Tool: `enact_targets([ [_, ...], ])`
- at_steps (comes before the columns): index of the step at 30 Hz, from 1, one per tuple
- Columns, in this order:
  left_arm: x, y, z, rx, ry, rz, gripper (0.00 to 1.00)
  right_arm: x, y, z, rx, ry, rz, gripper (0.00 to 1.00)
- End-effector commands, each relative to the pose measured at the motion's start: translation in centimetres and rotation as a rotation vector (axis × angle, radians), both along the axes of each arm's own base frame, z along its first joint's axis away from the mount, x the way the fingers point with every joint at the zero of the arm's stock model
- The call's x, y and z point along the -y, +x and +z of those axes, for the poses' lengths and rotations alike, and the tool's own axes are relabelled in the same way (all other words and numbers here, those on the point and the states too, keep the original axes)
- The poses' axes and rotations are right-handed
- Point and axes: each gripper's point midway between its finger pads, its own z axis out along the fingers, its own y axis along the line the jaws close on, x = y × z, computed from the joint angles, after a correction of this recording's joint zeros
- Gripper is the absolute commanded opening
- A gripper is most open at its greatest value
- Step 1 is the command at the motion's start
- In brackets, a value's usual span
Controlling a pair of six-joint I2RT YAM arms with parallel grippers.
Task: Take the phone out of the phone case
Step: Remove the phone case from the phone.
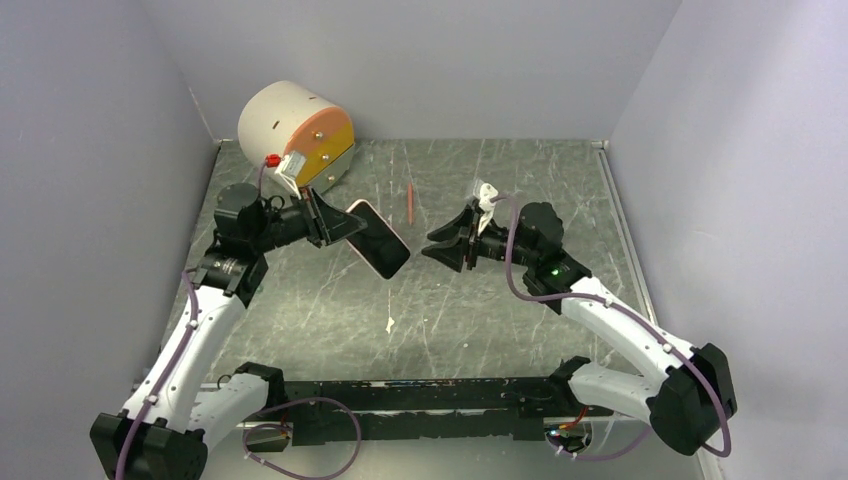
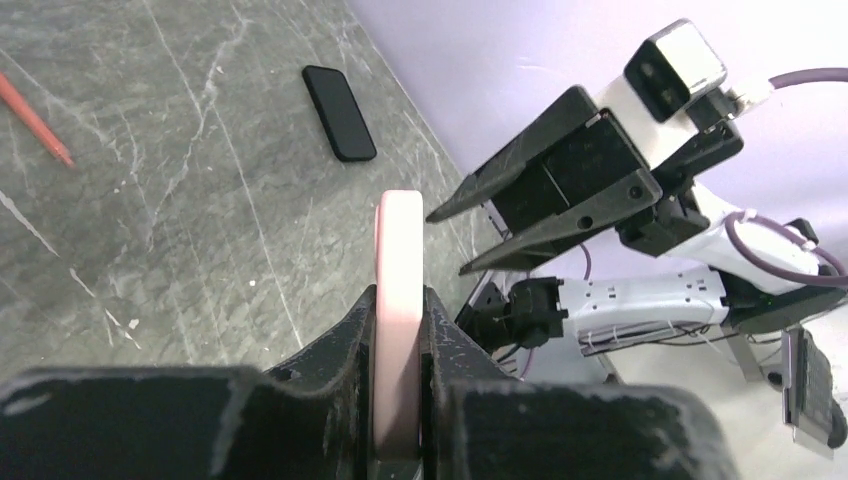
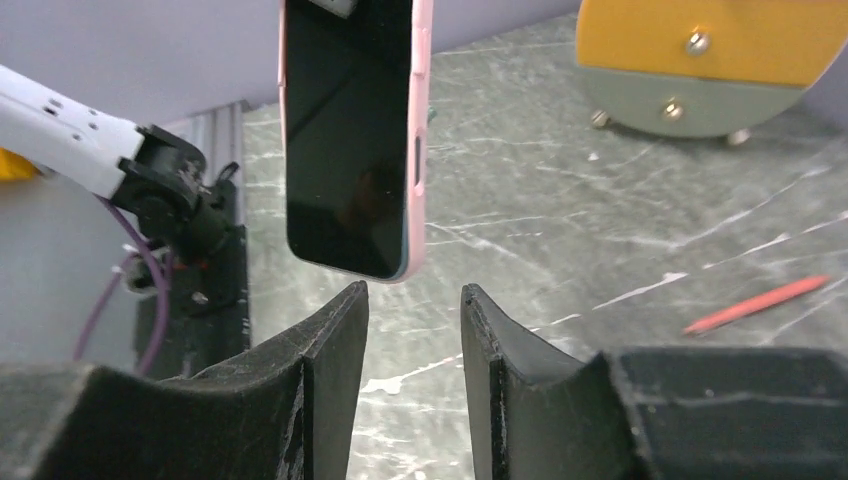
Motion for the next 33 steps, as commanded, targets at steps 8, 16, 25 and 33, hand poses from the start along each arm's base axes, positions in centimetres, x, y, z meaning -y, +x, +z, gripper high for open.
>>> enact_targets([
  [8,0.3,-0.2,5.8,0.113,-0.206,0.012,0.03,-0.9,-0.5,1.3,-0.185,0.192,0.009,0.41],
  [16,0.7,-0.9,6.4,0.119,-0.26,-0.04,0.02,-0.6,0.9,1.6,-0.224,0.268,-0.067,0.41],
  [25,0.7,-1.1,6.4,0.122,-0.252,-0.051,0.02,-0.2,0.5,2.9,-0.225,0.339,-0.032,0.41],
  [33,0.6,-0.8,6.5,0.127,-0.253,-0.031,0.03,0.1,0.1,3.1,-0.226,0.355,-0.023,0.41],
])
